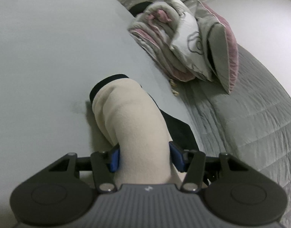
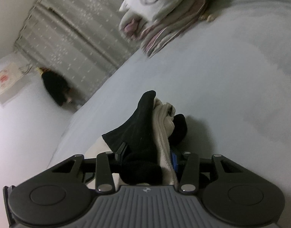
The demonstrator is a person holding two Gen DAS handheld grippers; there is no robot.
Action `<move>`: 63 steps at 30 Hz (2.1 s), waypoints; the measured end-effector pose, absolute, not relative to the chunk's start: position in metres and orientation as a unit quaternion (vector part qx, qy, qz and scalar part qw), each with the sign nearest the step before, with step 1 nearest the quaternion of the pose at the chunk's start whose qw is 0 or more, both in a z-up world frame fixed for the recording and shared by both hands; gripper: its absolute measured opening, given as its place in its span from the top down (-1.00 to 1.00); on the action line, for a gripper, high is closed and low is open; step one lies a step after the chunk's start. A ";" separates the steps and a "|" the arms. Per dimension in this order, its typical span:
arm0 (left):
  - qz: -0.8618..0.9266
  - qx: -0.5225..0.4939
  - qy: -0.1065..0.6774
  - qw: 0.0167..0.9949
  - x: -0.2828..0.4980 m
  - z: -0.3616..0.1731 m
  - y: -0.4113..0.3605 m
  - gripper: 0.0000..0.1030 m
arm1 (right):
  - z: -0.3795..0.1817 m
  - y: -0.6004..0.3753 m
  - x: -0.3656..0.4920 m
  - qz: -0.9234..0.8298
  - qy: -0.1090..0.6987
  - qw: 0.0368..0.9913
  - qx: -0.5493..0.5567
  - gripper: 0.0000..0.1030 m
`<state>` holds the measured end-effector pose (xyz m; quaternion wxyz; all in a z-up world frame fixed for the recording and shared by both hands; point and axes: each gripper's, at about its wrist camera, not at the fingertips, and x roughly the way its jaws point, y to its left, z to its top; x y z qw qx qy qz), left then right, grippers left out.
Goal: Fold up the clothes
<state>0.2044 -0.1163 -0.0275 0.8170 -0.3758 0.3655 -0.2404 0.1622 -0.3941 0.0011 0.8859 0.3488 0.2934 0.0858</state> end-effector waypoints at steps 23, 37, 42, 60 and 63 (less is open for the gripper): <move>-0.329 -0.325 0.340 0.819 0.270 -0.049 -0.316 0.04 | 0.034 -0.528 0.162 -0.083 0.204 0.926 0.306 0.15; -0.332 -0.194 0.256 0.887 0.250 -0.029 -0.331 -0.47 | 0.039 -0.525 0.139 -0.128 0.142 0.955 0.228 0.03; -0.360 -0.178 0.232 0.886 0.252 -0.022 -0.348 -0.38 | 0.046 -0.522 0.126 -0.063 0.094 0.966 0.232 0.17; -0.329 -0.046 0.269 0.904 0.226 -0.010 -0.371 -0.90 | 0.027 -0.530 0.144 -0.105 0.207 0.947 0.220 0.30; -0.307 -0.034 0.308 0.900 0.220 0.004 -0.364 -0.99 | 0.046 -0.532 0.130 -0.112 0.207 0.946 0.224 0.12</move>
